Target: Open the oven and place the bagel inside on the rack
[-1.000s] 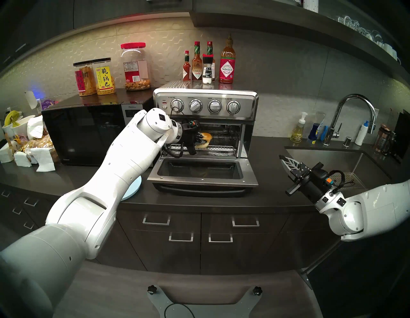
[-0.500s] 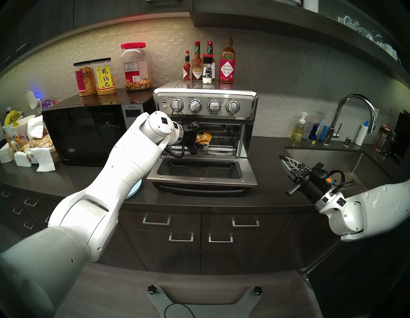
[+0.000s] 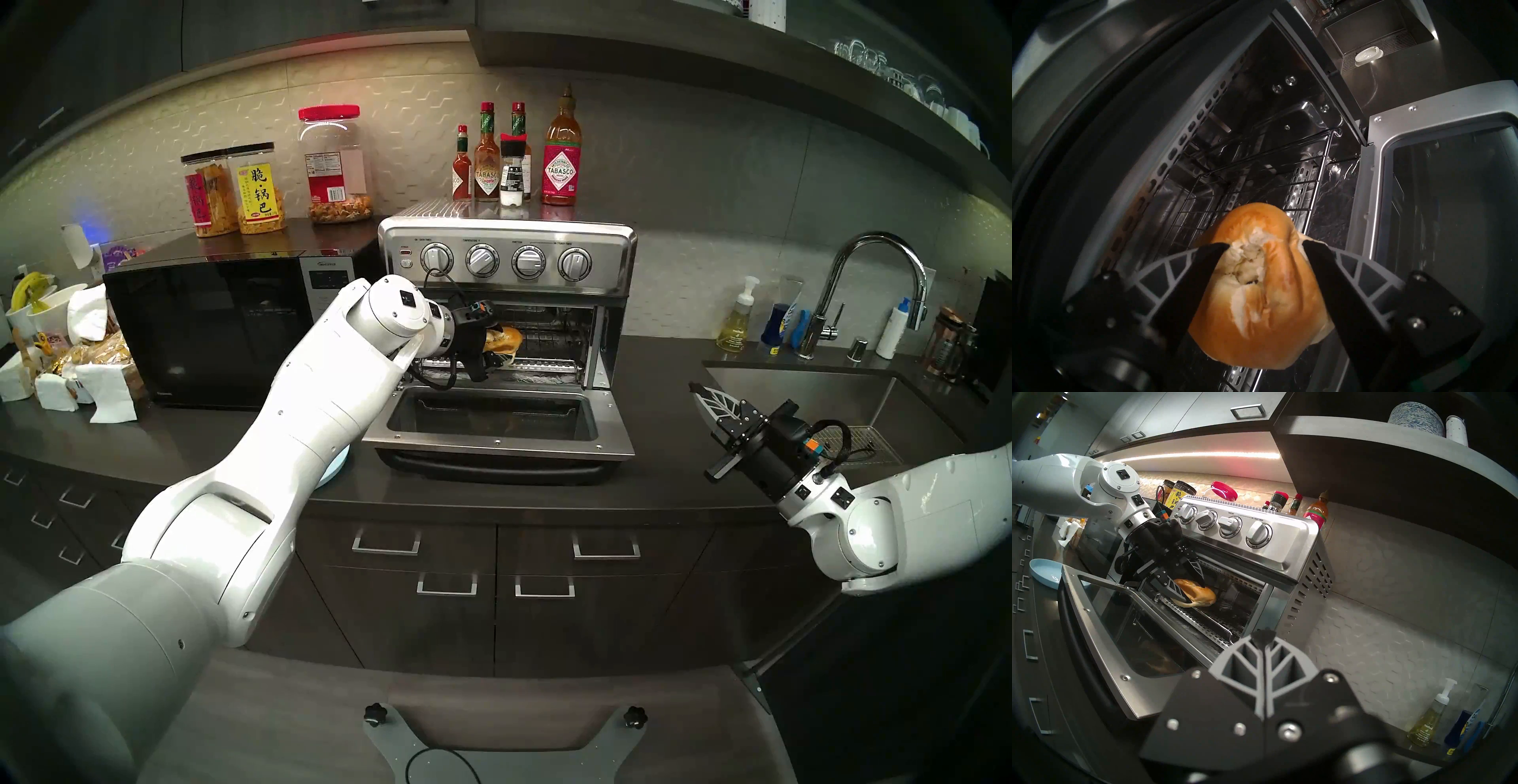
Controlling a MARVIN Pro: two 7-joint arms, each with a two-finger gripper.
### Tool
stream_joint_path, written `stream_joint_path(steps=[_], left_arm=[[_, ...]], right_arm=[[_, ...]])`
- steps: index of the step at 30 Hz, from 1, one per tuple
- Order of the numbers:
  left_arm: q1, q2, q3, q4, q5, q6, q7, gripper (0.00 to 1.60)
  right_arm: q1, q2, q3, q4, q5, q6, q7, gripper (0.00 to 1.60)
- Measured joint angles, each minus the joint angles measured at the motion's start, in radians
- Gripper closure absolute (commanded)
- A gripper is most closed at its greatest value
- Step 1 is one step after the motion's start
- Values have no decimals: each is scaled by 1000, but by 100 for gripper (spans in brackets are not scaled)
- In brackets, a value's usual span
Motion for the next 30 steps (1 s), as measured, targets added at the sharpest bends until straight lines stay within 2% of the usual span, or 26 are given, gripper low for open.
stream_joint_path(steps=[18, 19, 30], left_arm=[[5, -9, -13, 0, 15, 0, 0, 21], [5, -10, -14, 0, 16, 0, 0, 0], [27, 2, -21, -40, 28, -13, -3, 0]], right_arm=[[0, 0, 0, 0, 0, 0, 0, 160], [0, 0, 0, 0, 0, 0, 0, 160], [0, 0, 0, 0, 0, 0, 0, 160]])
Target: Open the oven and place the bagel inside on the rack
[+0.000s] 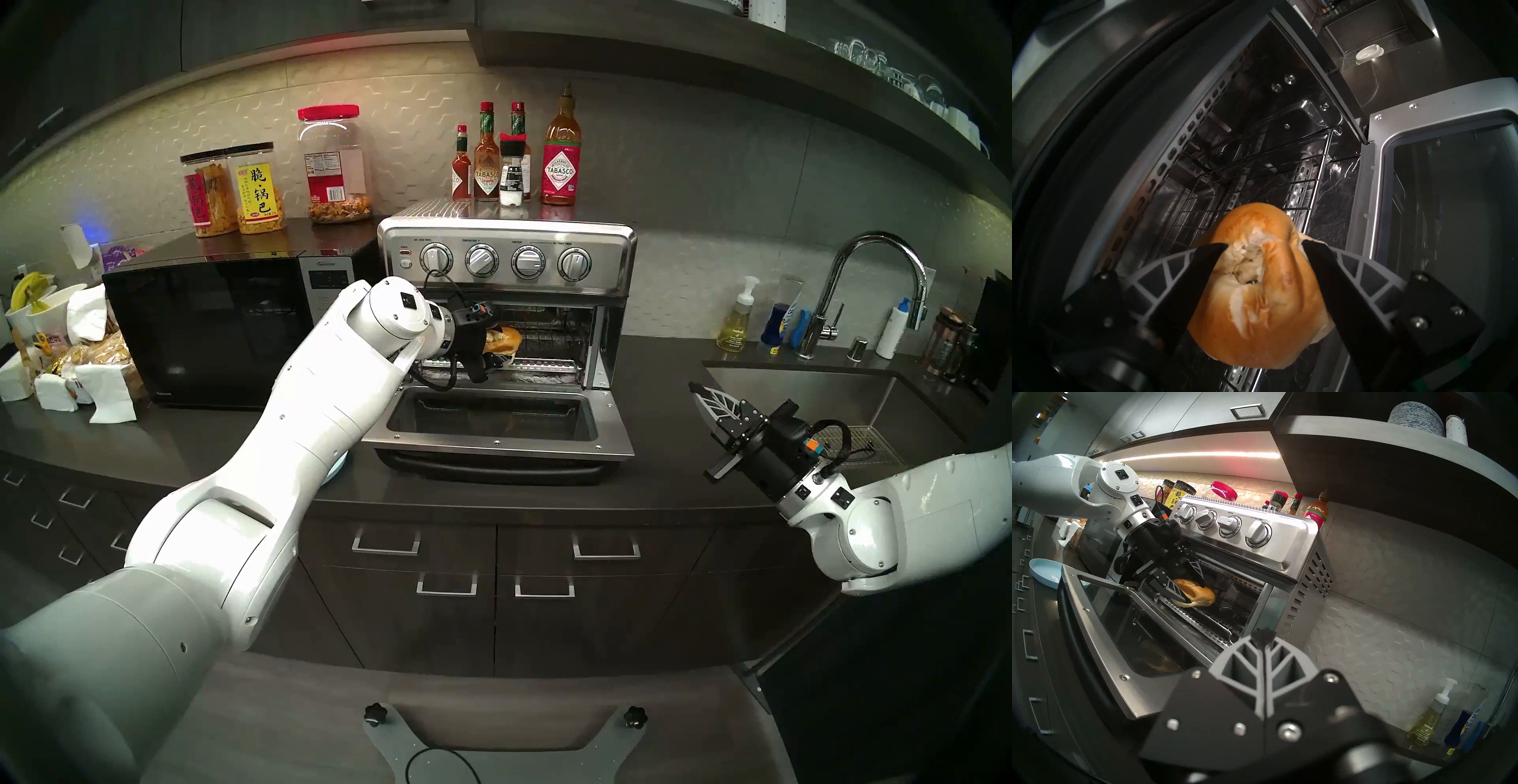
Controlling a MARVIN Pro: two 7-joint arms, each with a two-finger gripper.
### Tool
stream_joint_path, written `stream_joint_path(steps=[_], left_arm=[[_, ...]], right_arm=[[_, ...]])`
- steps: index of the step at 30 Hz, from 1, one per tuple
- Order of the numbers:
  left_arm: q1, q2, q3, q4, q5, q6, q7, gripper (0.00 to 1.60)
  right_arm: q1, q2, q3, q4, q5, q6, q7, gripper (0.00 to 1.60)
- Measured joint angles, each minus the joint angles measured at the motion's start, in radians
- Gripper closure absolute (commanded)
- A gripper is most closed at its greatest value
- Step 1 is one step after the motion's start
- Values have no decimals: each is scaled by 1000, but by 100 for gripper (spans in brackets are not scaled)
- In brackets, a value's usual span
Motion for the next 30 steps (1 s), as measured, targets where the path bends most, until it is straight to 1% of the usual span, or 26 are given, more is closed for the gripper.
stream_joint_path(steps=[6, 15, 30], left_arm=[[24, 13, -23, -44, -24, -31, -10, 0], [62, 12, -70, -118, -68, -49, -14, 0], [118, 12, -120, -241, -88, -42, -3, 0]], right_arm=[[0, 0, 0, 0, 0, 0, 0, 160], [0, 0, 0, 0, 0, 0, 0, 160], [0, 0, 0, 0, 0, 0, 0, 160]])
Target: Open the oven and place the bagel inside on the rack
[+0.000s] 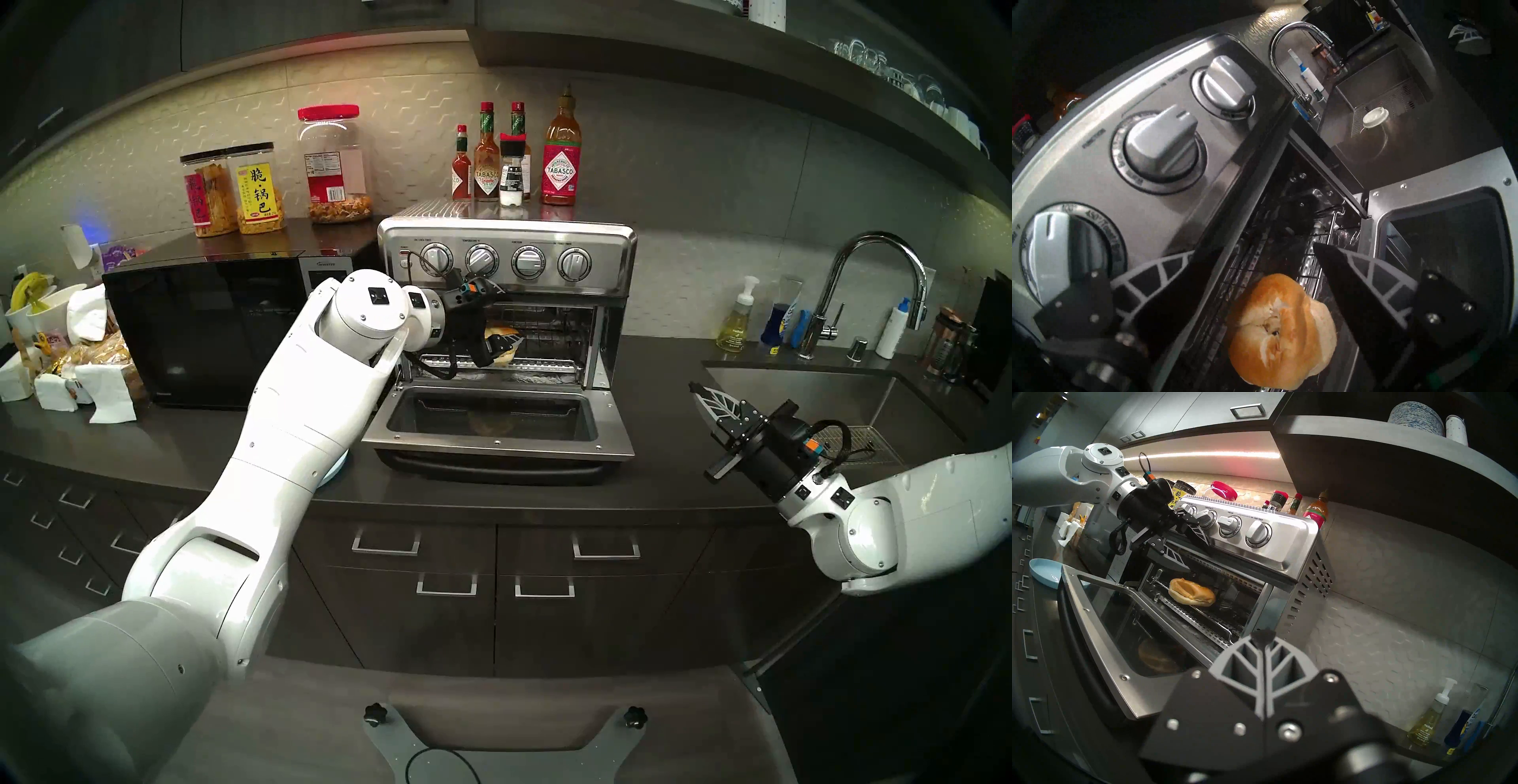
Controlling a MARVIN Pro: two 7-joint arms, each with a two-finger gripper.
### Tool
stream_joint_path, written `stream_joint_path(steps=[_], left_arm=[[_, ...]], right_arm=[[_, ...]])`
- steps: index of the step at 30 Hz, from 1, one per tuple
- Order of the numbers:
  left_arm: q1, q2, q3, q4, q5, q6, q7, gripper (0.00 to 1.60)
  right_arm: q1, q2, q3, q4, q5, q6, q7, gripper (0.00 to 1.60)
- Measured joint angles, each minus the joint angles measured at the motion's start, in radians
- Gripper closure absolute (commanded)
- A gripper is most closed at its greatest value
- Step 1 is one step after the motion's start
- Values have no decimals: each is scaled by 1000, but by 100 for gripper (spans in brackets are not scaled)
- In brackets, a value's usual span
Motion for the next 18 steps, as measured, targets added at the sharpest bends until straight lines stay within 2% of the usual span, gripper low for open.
stream_joint_path(steps=[7, 18], left_arm=[[17, 0, -10, -33, 0, 26, 5, 0], [70, 36, -57, -141, -6, 56, 7, 0]], right_arm=[[0, 0, 0, 0, 0, 0, 0, 160], [0, 0, 0, 0, 0, 0, 0, 160]])
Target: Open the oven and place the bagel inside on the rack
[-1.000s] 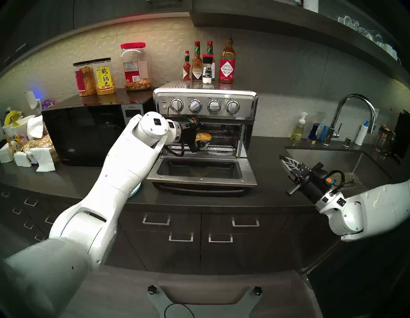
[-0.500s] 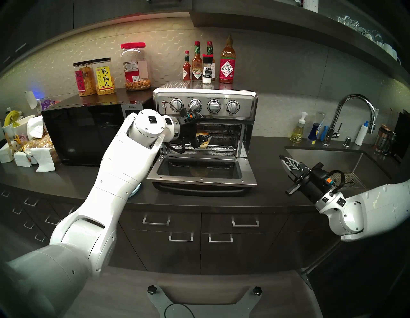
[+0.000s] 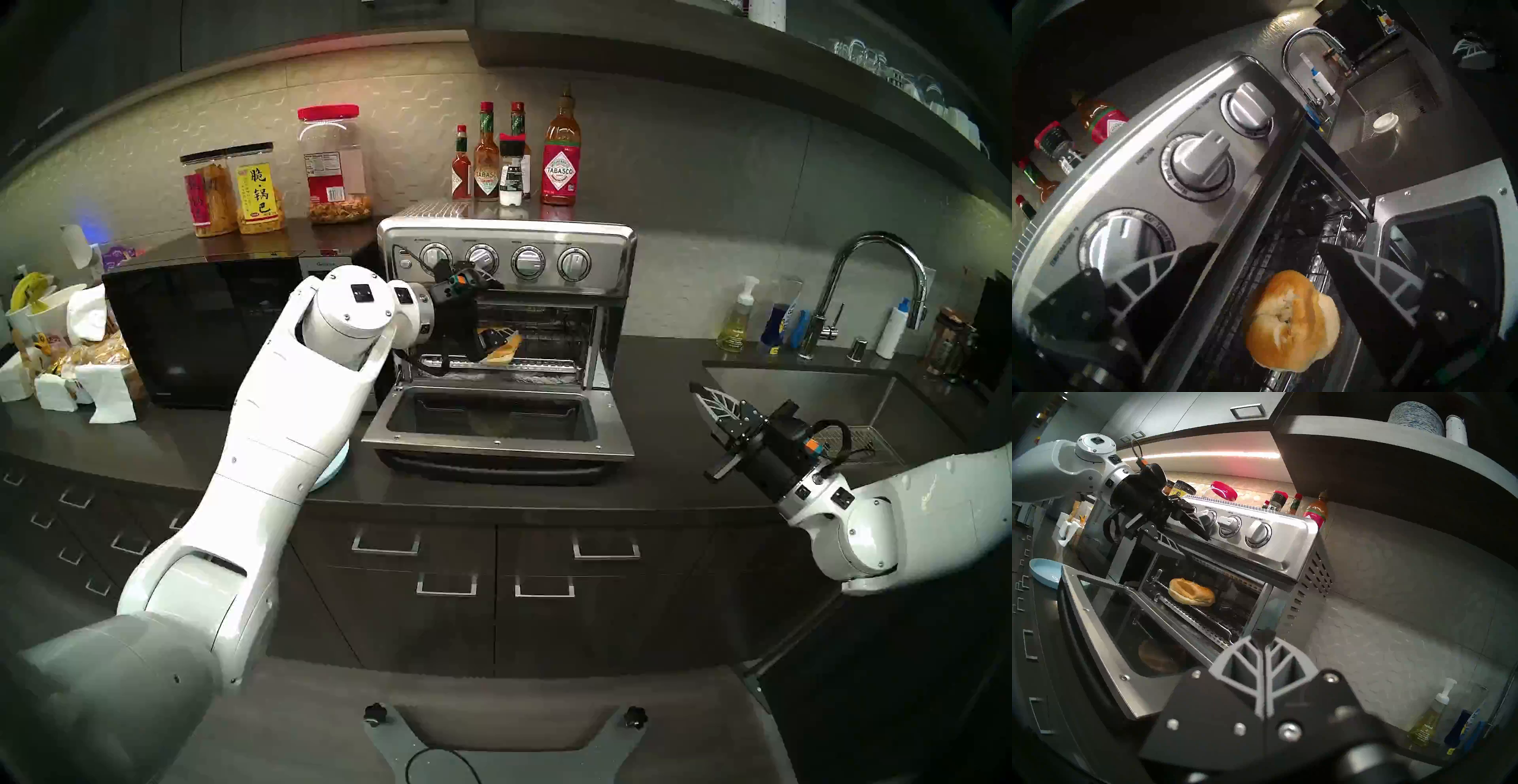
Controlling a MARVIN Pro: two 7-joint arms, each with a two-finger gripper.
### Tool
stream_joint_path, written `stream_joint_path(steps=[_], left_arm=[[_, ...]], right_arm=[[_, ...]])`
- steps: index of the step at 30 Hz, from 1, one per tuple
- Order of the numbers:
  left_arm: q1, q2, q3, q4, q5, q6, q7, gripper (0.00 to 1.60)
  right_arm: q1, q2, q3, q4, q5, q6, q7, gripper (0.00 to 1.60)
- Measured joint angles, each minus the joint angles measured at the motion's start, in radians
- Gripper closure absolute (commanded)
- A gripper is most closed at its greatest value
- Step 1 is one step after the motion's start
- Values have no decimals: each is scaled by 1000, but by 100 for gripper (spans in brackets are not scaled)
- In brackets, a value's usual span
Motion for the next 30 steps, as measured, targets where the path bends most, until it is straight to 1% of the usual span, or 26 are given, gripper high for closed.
stream_joint_path(steps=[7, 8, 17, 24, 30], left_arm=[[71, 37, -64, -87, -18, 16, 7, 0], [92, 47, -82, -107, -24, 19, 8, 0], [204, 85, -160, -186, -80, 23, 19, 0], [304, 88, -258, -209, -166, -14, 57, 0], [391, 61, -364, -222, -245, -89, 103, 0]], right_arm=[[0, 0, 0, 0, 0, 0, 0, 160], [0, 0, 0, 0, 0, 0, 0, 160], [0, 0, 0, 0, 0, 0, 0, 160], [0, 0, 0, 0, 0, 0, 0, 160], [0, 0, 0, 0, 0, 0, 0, 160]])
